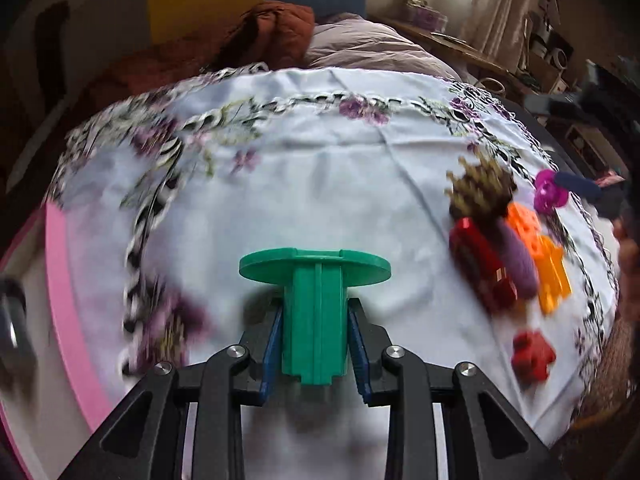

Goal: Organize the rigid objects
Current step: 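Lift the green holder with the left tool while the right tool grasps the brown comb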

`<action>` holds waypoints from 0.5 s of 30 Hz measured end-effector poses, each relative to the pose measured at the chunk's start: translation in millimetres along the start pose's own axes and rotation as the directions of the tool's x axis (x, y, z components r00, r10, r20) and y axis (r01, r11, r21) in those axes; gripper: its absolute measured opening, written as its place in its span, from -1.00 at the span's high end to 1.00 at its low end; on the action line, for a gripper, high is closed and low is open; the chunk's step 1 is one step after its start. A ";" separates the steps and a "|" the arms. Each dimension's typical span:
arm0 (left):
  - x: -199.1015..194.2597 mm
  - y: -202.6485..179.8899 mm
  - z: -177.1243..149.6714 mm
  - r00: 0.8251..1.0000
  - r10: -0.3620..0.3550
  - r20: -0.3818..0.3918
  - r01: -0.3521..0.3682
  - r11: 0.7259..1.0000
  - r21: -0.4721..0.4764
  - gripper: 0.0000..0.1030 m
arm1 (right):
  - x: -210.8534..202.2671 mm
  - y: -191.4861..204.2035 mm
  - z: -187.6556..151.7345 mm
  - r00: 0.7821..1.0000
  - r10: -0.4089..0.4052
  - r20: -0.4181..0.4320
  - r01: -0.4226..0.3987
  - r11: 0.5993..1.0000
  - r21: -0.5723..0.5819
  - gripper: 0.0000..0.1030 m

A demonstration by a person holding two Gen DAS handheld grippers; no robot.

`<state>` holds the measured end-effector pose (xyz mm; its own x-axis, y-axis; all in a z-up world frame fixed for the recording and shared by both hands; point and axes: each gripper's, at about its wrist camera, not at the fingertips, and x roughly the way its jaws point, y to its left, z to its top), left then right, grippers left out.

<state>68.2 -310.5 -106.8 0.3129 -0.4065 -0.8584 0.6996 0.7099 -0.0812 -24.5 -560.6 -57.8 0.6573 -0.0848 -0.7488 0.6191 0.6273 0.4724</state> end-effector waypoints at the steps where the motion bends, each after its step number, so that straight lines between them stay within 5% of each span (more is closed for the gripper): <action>1: -3.2 0.1 -6.8 1.000 -0.002 0.013 0.002 1.000 -0.002 0.42 | 1.6 5.3 -1.9 1.000 -0.003 -0.008 0.002 1.000 -0.028 -1.00; 11: -6.9 1.0 -24.4 0.997 -0.004 0.083 0.004 1.000 0.006 0.43 | 28.7 44.4 -24.4 0.990 -0.056 -0.129 0.020 0.964 -0.266 -0.87; 15: -6.9 3.6 -26.3 0.996 -0.018 0.091 0.019 1.000 -0.012 0.43 | 48.7 57.5 -32.3 0.973 -0.160 -0.168 0.088 0.924 -0.371 -0.85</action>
<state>51.6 -290.0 -114.5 0.3573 -0.4700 -0.8071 0.6980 0.7085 -0.1036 29.3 -503.7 -82.0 0.4684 -0.0529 -0.8819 0.4706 0.8597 0.1984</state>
